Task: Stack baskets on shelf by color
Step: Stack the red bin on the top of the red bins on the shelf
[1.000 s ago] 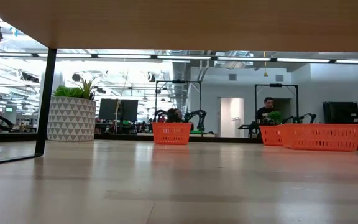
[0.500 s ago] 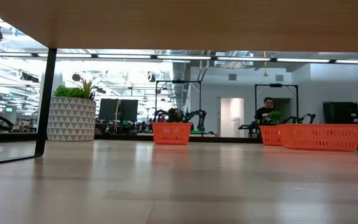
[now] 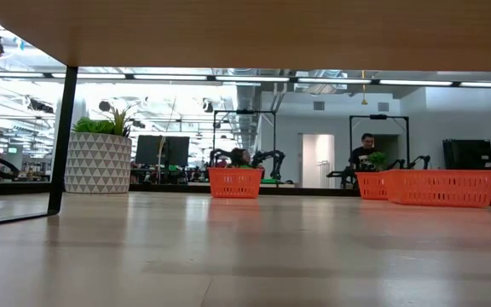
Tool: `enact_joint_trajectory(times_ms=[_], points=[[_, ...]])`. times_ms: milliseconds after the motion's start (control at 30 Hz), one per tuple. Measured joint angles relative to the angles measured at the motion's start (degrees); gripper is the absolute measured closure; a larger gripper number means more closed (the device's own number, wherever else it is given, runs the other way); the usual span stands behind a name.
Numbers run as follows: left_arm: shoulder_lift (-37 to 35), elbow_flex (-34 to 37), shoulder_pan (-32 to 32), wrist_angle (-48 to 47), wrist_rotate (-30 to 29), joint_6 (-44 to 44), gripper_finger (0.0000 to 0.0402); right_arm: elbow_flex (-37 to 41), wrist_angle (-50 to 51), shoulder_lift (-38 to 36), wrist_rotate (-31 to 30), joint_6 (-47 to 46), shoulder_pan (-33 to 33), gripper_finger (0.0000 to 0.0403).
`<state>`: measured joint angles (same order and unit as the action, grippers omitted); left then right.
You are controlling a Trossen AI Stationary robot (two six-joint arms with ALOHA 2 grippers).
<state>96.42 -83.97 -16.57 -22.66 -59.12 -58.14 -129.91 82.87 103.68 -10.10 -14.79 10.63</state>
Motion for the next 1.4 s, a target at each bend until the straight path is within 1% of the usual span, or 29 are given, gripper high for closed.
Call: enact_joint_trajectory(times_ms=[133,267,333,433,500,633,700,767,867,967,1067,1167,1233,1300,1400], points=[[-0.02,-0.08,-1.09,5.23,-6.10,0.79,0.0186,-0.04,-0.19,-1.06,0.79,0.96,2.02,0.0397],[-0.79,-0.14,-3.22,12.58,-10.38,-0.81,0.0161,-0.02,-0.78,-2.97,3.86,2.02,5.20,0.0399],[-1.71,-0.50,-4.46,16.69,-10.72,-1.14,0.0157,-0.02,-0.81,-4.30,4.47,2.26,7.13,0.0398],[-3.42,-2.78,-6.03,18.51,-10.92,0.09,0.0158,-0.04,-0.85,-6.05,4.60,2.83,9.74,0.0400],[-5.03,-4.90,-6.94,18.48,-12.56,2.83,0.0159,-0.03,-0.87,-7.01,5.30,2.88,11.23,0.0399],[-9.95,-9.75,-9.29,18.37,-17.12,8.98,0.0159,-0.07,-2.10,-8.99,9.97,4.16,11.92,0.0399],[-13.48,-11.78,-10.71,18.39,-18.53,13.88,0.0159,-0.09,-3.08,-9.36,12.83,5.13,10.33,0.0400],[-17.37,-13.06,-12.21,18.41,-19.56,19.90,0.0160,-0.09,-3.85,-9.24,15.31,6.20,7.41,0.0399],[-23.74,-13.22,-14.69,17.26,-19.97,29.21,0.0160,-0.09,-5.63,-7.95,16.39,6.62,1.88,0.0396],[-29.39,-13.22,-16.86,13.27,-19.71,40.22,0.0160,-0.09,-5.73,-5.98,16.47,8.65,-3.90,0.0396],[-34.06,-13.20,-18.91,6.59,-18.61,51.98,0.0160,-0.04,-5.81,-4.22,17.98,9.26,-8.85,0.0397],[-37.42,-13.18,-19.97,-0.69,-15.52,63.04,0.0160,-0.07,-7.58,-2.62,21.54,8.79,-12.55,0.0391],[-38.88,-13.15,-20.14,-4.72,-13.54,69.24,0.0160,-0.07,-9.79,-1.34,22.52,7.73,-14.37,0.0388],[-39.69,-13.15,-20.14,-8.20,-12.65,73.69,0.0160,-0.07,-12.01,-0.26,22.89,7.30,-15.99,0.0388],[-39.93,-13.15,-20.14,-12.32,-12.44,77.80,0.0160,-0.07,-14.95,1.46,23.70,6.95,-17.62,0.0392]])
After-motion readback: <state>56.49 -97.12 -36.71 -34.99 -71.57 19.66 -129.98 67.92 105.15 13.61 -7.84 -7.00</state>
